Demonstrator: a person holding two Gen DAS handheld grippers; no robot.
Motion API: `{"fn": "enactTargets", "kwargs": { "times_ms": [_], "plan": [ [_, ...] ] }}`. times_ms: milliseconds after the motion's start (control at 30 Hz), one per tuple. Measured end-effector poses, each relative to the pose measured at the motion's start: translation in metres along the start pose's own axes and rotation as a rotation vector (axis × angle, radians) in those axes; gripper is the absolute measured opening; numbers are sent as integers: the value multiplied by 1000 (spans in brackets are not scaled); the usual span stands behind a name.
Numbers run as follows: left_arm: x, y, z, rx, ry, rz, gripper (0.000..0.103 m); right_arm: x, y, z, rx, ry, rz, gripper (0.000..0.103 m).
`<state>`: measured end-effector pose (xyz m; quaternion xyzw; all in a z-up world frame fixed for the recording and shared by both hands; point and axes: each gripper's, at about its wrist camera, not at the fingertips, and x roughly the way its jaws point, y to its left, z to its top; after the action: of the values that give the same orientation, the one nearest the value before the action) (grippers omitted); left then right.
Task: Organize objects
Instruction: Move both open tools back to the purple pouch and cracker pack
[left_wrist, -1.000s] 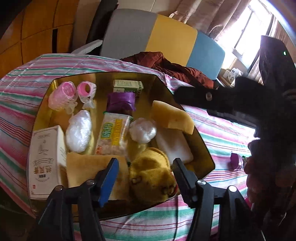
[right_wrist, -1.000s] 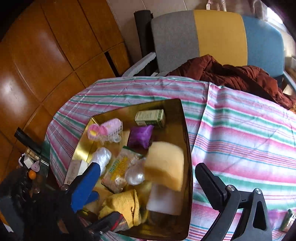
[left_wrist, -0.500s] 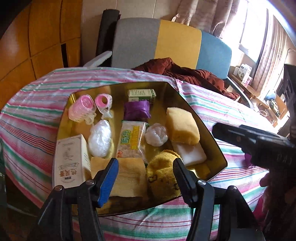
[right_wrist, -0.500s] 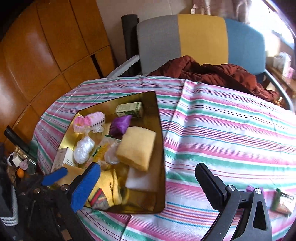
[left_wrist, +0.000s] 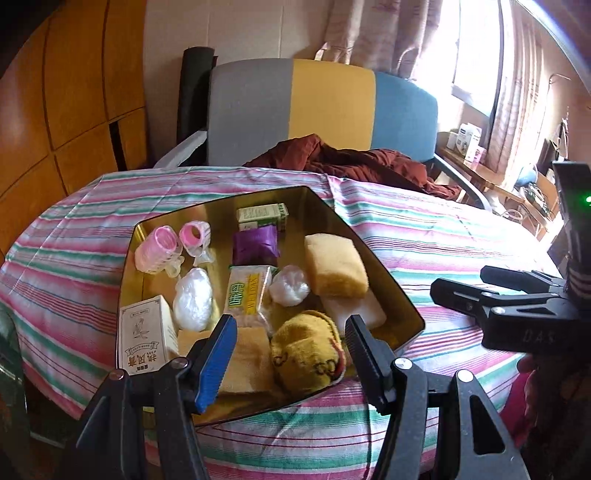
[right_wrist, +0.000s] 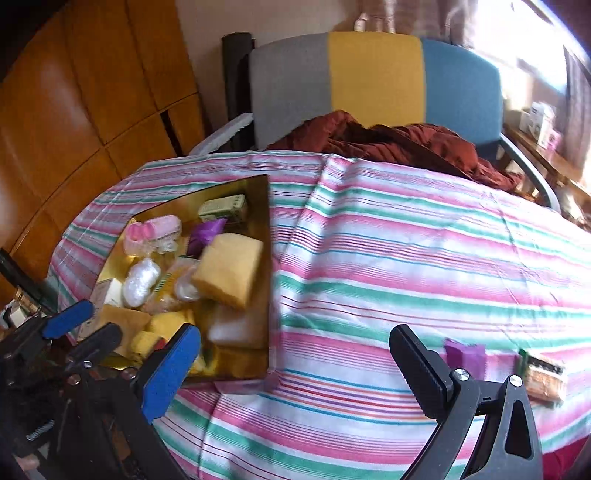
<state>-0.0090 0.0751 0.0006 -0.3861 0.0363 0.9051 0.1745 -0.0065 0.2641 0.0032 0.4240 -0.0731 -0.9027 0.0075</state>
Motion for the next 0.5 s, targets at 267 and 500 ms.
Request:
{"fn": "enactTargets", "kwargs": {
  "times_ms": [267,500],
  "plan": [
    [-2,-15,0,46,4,-44,62,-8,-63,-9,124,22,-86,103],
    [5,-34,1,83,39,-99,62,-31,-148,-11,284,11,-202,103]
  ]
}}
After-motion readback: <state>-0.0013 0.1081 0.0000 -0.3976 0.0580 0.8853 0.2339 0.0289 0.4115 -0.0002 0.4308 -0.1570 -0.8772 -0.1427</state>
